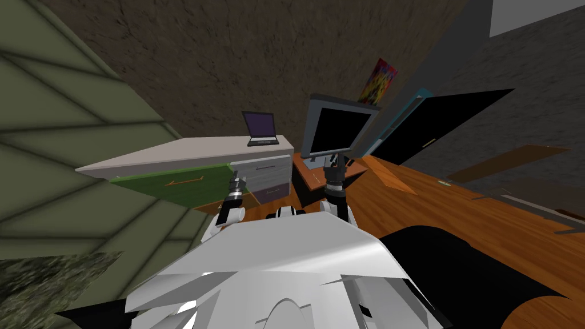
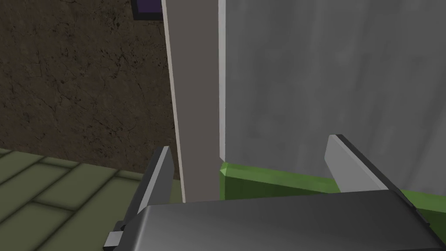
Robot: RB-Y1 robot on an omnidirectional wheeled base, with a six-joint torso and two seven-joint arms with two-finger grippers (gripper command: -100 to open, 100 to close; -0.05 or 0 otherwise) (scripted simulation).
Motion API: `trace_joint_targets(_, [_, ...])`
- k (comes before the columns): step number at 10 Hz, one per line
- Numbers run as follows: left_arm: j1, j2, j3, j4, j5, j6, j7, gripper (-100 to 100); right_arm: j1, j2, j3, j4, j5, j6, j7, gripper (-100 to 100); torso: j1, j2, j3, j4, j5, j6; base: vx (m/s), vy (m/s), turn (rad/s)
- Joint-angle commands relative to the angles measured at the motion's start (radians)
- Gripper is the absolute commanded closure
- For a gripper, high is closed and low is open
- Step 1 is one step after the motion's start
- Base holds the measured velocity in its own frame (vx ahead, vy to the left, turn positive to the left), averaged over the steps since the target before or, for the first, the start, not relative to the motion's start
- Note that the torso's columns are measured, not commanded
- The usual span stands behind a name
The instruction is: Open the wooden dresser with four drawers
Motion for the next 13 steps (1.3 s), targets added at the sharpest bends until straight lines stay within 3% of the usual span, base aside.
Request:
trace_joint_targets(1, [-0.023, -0.047, 0.004, 0.051, 0.004, 0.006, -0.007, -100, 0.000, 0.000, 0.000, 0.000, 0.000, 0.000, 0.000, 0, 0.000, 0.002, 0.001, 0.001, 0.000, 0.000, 0.118, -0.139, -0.029])
trace_joint_targets(7, [-0.045, -0.194, 0.009, 0.093, 0.007, 0.013, -0.012, -100, 0.000, 0.000, 0.000, 0.000, 0.000, 0.000, 0.000, 0, 0.003, 0.004, 0.003, 0.001, 0.001, 0.000, 0.048, -0.040, -0.010])
trace_joint_targets(8, [-0.044, -0.180, 0.009, 0.095, 0.007, 0.010, -0.011, -100, 0.000, 0.000, 0.000, 0.000, 0.000, 0.000, 0.000, 0, 0.003, 0.004, 0.002, 0.001, 0.001, 0.000, 0.000, 0.000, 0.000])
trace_joint_targets(10, [-0.044, -0.182, 0.015, 0.052, 0.009, 0.053, -0.013, -100, 0.000, 0.000, 0.000, 0.000, 0.000, 0.000, 0.000, 0, 0.002, 0.001, 0.001, 0.001, 0.001, 0.000, 0.017, 0.024, -0.070])
trace_joint_targets(11, [-0.044, -0.185, 0.013, 0.062, 0.008, 0.041, -0.014, -100, 0.000, 0.000, 0.000, 0.000, 0.000, 0.000, 0.000, 0, 0.002, 0.001, 0.001, 0.000, 0.001, 0.000, 0.006, 0.012, -0.027])
trace_joint_targets(12, [-0.044, -0.182, 0.009, 0.091, 0.008, 0.014, -0.011, 100, 0.000, 0.000, 0.000, 0.000, 0.000, 0.000, 0.000, 0, 0.001, 0.002, 0.001, 0.001, 0.000, 0.000, -0.021, -0.030, 0.088])
trace_joint_targets(13, [-0.046, -0.185, 0.011, 0.078, 0.007, 0.031, -0.014, 100, 0.000, 0.000, 0.000, 0.000, 0.000, 0.000, 0.000, 0, -0.001, 0.003, 0.002, 0.001, 0.000, 0.000, -0.012, -0.019, 0.029])
